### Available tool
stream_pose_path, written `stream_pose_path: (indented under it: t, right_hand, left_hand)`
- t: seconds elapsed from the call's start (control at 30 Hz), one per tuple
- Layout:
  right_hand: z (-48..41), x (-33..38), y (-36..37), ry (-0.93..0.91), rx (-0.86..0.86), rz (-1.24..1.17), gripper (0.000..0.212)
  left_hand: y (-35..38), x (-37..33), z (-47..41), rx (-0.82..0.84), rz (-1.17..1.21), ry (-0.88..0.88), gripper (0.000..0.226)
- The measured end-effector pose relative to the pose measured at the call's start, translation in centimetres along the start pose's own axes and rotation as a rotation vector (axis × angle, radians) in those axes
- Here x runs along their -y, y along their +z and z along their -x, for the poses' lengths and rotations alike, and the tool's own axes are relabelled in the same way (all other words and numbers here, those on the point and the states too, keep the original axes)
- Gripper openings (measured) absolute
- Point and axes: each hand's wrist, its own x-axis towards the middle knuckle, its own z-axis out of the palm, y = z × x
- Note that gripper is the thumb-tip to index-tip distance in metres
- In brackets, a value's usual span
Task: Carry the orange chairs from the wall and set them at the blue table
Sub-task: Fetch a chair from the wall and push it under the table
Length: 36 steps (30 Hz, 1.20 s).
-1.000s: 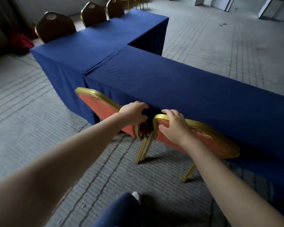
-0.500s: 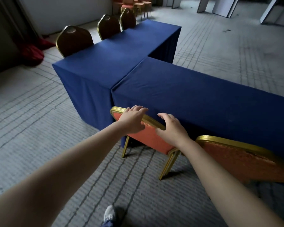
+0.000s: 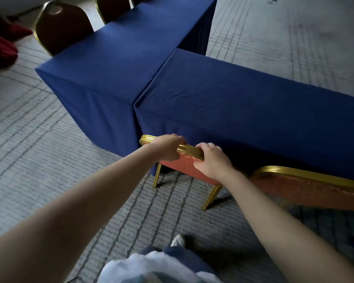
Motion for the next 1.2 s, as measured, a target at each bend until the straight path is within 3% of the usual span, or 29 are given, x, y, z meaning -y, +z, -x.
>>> stream_pose_path:
  t: [0.2, 0.37, 0.53, 0.63, 0.97, 1.2]
  right_hand:
    - [-1.8, -0.1, 0.1, 0.016, 0.09, 0.073, 0.038]
    - [-3.9, 0.2, -0.8, 0.033, 0.247, 0.127, 0.015]
    - [-6.4, 1.5, -2.5, 0.072, 0.537, 0.229, 0.03]
    - [-7.3, 2.3, -2.6, 0.102, 0.637, 0.253, 0.029]
    - [-8.5, 3.1, -2.2, 0.079, 0.612, 0.505, 0.043]
    - [-10.6, 3.6, -4.6, 0.125, 0.521, 0.483, 0.039]
  left_hand:
    - [-0.7, 0.6, -1.3, 0.06, -0.072, 0.032, 0.051]
    - [-1.0, 0.7, -3.4, 0.167, -0.158, 0.134, 0.053]
    - [-2.5, 0.5, -5.8, 0.403, -0.333, 0.311, 0.048]
    - [-2.3, 0.8, -6.5, 0.5, -0.328, 0.324, 0.041]
    - [-2.5, 1.5, -7.8, 0.549, -0.295, 0.38, 0.048]
    - [-4.8, 2.3, -10.1, 0.507, -0.241, 0.351, 0.054]
